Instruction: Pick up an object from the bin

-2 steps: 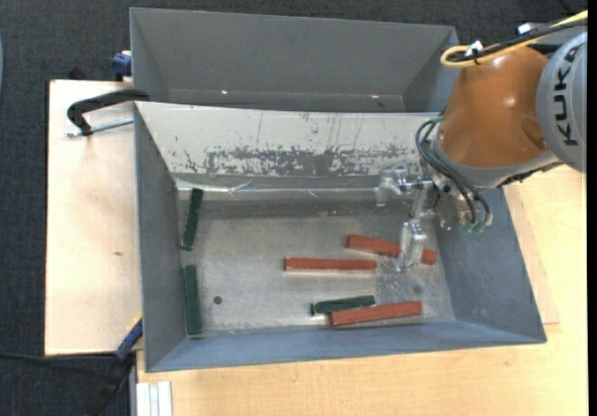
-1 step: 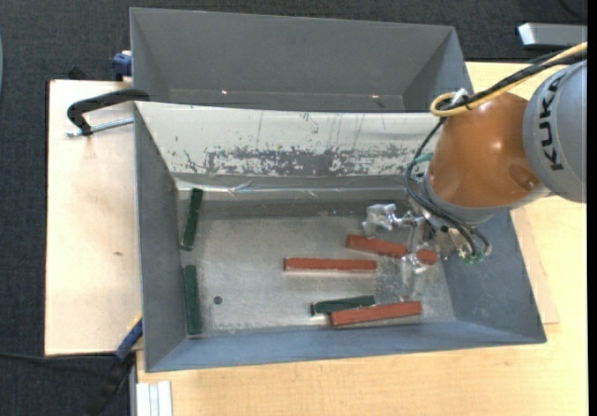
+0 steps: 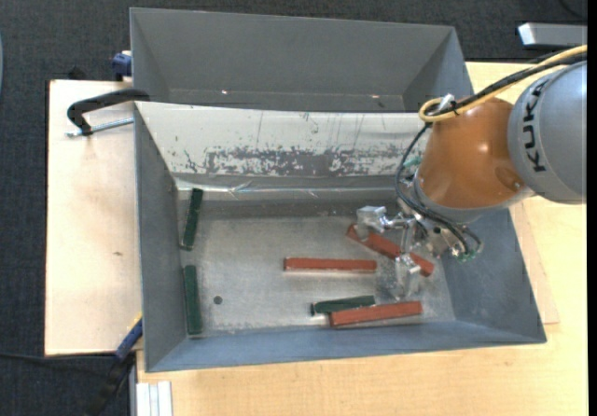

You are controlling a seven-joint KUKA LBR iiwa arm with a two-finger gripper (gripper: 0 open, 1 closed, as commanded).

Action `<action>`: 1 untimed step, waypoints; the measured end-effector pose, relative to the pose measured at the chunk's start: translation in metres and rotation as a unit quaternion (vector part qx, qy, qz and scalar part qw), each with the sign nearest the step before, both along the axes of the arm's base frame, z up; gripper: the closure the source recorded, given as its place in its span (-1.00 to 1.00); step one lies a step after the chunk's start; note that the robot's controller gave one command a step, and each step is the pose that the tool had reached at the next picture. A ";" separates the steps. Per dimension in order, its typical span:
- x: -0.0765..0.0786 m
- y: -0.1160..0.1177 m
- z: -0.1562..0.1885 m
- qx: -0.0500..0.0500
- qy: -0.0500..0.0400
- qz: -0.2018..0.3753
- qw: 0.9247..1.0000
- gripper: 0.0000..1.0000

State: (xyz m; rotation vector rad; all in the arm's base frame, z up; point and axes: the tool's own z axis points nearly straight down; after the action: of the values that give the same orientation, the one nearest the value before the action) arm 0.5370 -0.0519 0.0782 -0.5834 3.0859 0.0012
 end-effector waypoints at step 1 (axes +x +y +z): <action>0.049 0.031 -0.002 0.002 -0.011 -0.170 0.985 1.00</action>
Offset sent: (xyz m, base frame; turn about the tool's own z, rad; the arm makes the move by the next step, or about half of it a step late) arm 0.0000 0.0000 0.0000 0.0000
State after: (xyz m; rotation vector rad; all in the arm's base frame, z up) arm 0.5860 -0.0207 0.0760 -0.0485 3.1173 -0.0004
